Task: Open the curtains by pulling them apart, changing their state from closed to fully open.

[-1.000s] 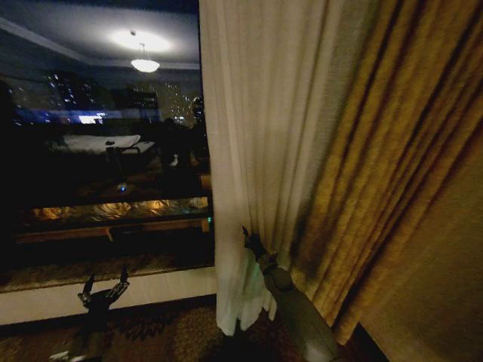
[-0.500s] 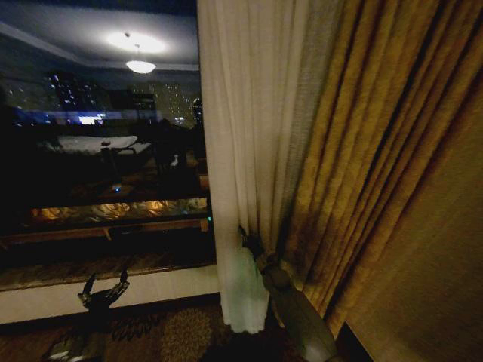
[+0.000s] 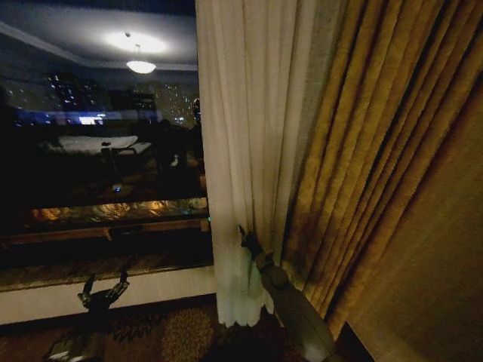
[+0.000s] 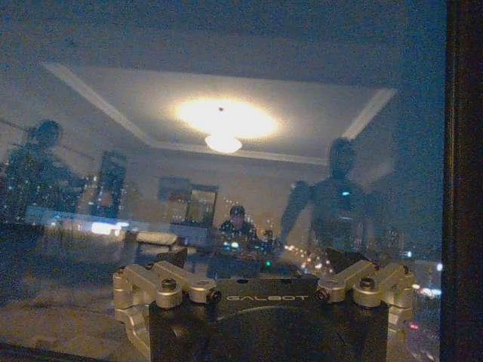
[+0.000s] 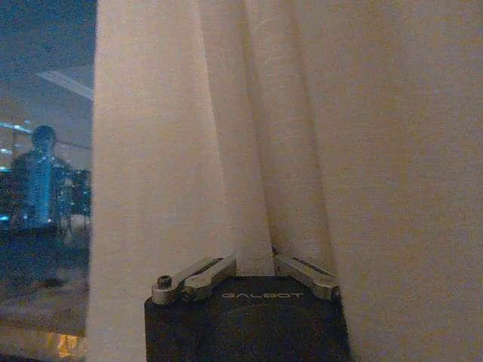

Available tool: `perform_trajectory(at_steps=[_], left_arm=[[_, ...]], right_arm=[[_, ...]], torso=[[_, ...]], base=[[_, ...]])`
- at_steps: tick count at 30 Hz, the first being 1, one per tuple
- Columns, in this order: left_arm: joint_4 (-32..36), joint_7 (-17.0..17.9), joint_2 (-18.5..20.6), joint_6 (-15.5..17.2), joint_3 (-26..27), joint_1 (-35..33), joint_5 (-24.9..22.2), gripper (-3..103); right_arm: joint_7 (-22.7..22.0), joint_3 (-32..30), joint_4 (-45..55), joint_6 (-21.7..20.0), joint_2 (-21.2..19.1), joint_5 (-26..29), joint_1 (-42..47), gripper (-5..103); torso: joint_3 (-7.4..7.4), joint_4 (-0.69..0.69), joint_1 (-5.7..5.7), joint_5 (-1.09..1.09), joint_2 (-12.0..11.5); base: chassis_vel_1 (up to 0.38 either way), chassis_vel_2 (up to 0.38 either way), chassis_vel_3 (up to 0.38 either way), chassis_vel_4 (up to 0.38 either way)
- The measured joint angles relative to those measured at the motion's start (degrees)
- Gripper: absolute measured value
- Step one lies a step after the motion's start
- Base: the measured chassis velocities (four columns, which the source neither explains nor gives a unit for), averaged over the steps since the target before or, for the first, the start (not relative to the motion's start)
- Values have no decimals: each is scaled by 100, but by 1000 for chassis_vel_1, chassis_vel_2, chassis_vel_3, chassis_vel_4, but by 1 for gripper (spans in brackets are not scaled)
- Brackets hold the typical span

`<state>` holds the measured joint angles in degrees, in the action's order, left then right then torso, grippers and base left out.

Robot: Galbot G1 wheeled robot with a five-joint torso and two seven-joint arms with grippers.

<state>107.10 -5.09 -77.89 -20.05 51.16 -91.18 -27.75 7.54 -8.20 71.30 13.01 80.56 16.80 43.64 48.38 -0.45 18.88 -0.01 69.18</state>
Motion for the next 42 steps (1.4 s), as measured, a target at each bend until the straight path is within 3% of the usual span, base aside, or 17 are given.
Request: perform_trajectory(at_steps=[15,23,30,39,42], left_arm=[[0,-1,0,0,-1,0,0,100],[1,-4,-1,0,-3,1,0,100],[0,-4,-1,0,-3,0,0,100],[0,-1,0,0,0,0,0,100],[0,-1,0,0,0,0,0,100]], right_arm=[[110,-48,-74,-31,32,-23,6,0],[32,-49,-257,378,106,-46,-93,0],[27,-10,-273,365,120,-157,-110,0],[-925,-318,-892,-165,19,-497,-519,0],[-1039,-504,-1028,-219,-78,-617,-601,0]], torso=[[-1,0,-1,1,1],[1,-3,3,4,-1],[0,-1,0,1,-1],[-1,1,-2,2,1],[-1,1,-1,2,1]], base=[[-49,-15,50,13],[-194,-66,188,68],[-26,-15,30,6],[36,8,-14,-8],[0,0,0,0]])
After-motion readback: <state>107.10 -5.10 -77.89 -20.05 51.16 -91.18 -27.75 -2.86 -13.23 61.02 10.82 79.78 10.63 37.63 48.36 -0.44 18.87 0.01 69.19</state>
